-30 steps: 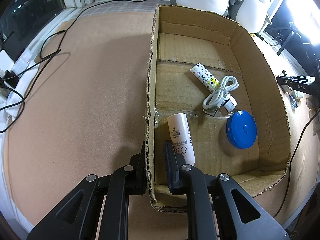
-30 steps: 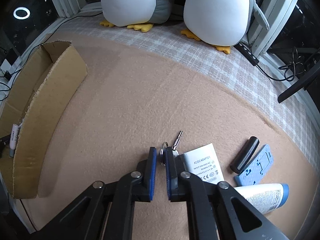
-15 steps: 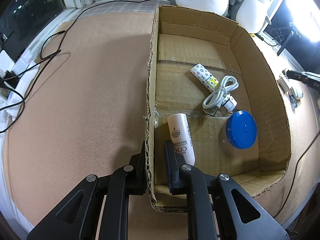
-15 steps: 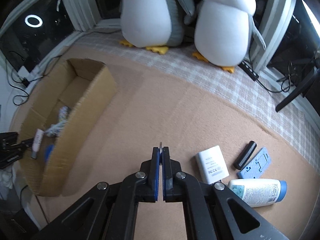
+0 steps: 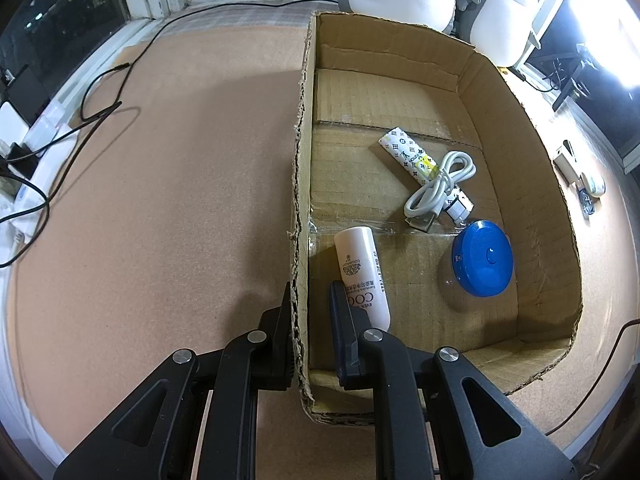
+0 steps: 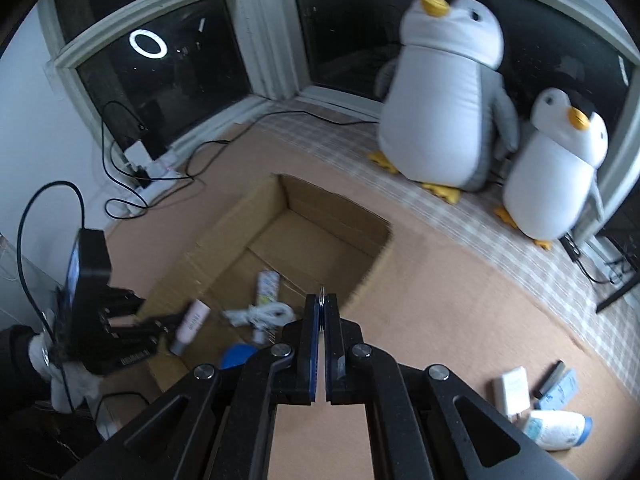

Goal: Organize rigid objects
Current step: 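Carry the keys into the box and open the right gripper, then return the right gripper and grasp the white USB charger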

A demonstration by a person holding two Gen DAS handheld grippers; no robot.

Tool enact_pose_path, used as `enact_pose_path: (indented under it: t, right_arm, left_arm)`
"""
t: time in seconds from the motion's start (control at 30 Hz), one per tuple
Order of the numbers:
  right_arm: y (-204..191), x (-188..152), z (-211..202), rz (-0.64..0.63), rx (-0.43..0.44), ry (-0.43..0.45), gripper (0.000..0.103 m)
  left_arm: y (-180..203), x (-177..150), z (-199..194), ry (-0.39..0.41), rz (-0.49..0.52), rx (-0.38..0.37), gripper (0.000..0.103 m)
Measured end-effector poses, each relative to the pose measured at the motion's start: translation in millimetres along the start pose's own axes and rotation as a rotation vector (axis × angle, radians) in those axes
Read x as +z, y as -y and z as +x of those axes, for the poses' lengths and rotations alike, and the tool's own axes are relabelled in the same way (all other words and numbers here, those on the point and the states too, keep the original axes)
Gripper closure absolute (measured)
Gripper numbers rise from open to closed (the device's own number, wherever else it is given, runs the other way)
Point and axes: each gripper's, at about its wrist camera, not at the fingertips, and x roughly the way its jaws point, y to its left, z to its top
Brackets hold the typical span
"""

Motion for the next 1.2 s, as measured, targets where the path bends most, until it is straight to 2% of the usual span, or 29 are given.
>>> enact_pose_path:
  t: [0.2,0.37,0.57,0.73,0.77,0.83,0.87,0.9,1.2]
  right_arm:
    - [-21.9,16.5,24.8,-0.004,0.028,-0.003,0.101]
    - [-30.6,24.0,50.8,-0.012,0.019,-0.033,0.101]
    - [-31.5,22.6,73.2,-0.01,0.016,-0.068,0.101]
    - [-37.8,20.0,80.1,-0.039,0.052,-0.089,0.1]
    - [-39.3,19.6,79.5,-0.046,0.051,-0.086,0.096]
    - [-41.7,19.5,77.7,-0.053,0.046,-0.075,0.074]
    - [-41.9,19.4,75.5,-0.052,0.041,-0.061,0.057]
    - [-41.9,19.4,73.0,-0.051,0.033,-0.046,0.051]
    - [-29.8,17.9,60.9,-0.031,-0.015,-0.032,0.051]
  left_arm:
    - [0.5,0.4,0.0,0.001,0.0,0.001,0.09]
    - [0.2,0.4,0.1,0.0,0.001,0.001,0.09]
    - [0.0,0.3,0.1,0.0,0.002,0.001,0.09]
    - [-0.1,0.2,0.1,0.0,0.002,0.001,0.09]
    - [0.2,0.1,0.0,0.0,0.002,0.001,0.09]
    - [-0.1,0.1,0.1,0.0,0.001,0.001,0.09]
    - [-0.1,0.2,0.1,0.001,0.001,0.001,0.09]
    - [-0.1,0.1,0.0,0.001,0.001,0.001,0.09]
    - [-0.1,0.2,0.4,0.0,0.002,0.001,0.09]
